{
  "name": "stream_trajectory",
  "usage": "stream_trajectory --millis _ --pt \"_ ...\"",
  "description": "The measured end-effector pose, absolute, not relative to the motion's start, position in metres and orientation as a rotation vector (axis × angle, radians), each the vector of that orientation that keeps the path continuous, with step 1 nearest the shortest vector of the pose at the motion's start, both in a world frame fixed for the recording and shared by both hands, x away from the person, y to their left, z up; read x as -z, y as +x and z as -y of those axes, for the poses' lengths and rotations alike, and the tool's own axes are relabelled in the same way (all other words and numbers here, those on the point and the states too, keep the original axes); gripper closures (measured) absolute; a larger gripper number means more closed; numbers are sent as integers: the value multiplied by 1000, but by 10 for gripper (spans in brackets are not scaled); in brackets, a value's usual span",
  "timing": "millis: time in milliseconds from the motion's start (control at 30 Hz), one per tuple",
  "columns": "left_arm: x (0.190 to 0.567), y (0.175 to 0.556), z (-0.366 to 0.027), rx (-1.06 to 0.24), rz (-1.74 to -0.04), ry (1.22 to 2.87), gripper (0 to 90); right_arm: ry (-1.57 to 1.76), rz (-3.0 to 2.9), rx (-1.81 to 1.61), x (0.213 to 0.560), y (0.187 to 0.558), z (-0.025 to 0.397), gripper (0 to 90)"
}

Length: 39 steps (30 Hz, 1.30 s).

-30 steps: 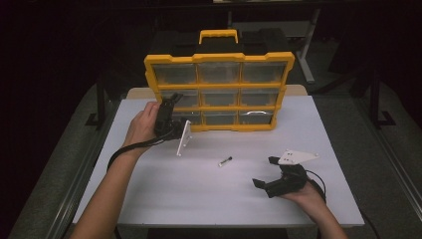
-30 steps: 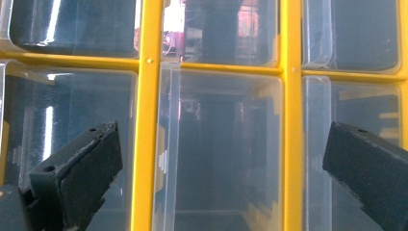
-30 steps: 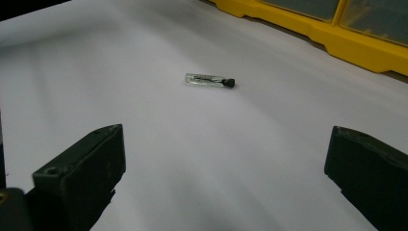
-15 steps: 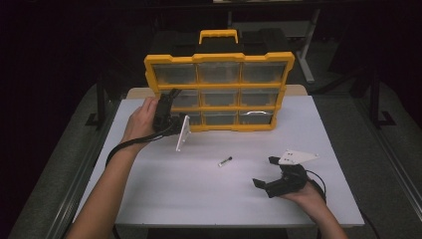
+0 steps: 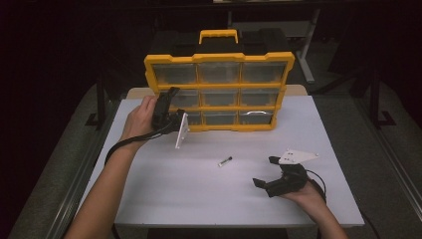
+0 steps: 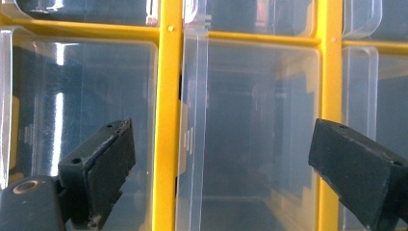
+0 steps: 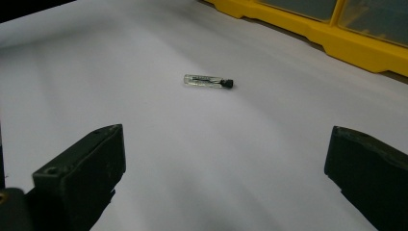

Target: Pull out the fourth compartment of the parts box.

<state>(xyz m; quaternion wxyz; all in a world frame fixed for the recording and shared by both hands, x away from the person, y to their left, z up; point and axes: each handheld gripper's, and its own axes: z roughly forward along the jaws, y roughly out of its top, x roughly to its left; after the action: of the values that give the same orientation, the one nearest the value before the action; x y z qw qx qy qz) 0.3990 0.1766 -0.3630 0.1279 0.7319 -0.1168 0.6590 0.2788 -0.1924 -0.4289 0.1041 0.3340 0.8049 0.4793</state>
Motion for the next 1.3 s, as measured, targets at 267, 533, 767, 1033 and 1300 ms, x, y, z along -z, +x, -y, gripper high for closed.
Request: stream_trajectory --millis 267,533,767,1033,1300 --pt "363 399 -177 -1971 337 2118 178 982 -2373 -1413 429 279 192 2" --pt "362 399 -175 -1987 335 2094 289 980 -2376 -1416 429 278 192 2" --pt "361 400 -175 -2009 330 2075 359 985 -2376 -1416 428 278 193 2" --pt "360 400 -174 -2005 318 2074 454 988 -2375 -1417 428 278 193 2" --pt "360 400 -173 -2007 315 2073 534 988 -2374 -1418 428 278 193 2"
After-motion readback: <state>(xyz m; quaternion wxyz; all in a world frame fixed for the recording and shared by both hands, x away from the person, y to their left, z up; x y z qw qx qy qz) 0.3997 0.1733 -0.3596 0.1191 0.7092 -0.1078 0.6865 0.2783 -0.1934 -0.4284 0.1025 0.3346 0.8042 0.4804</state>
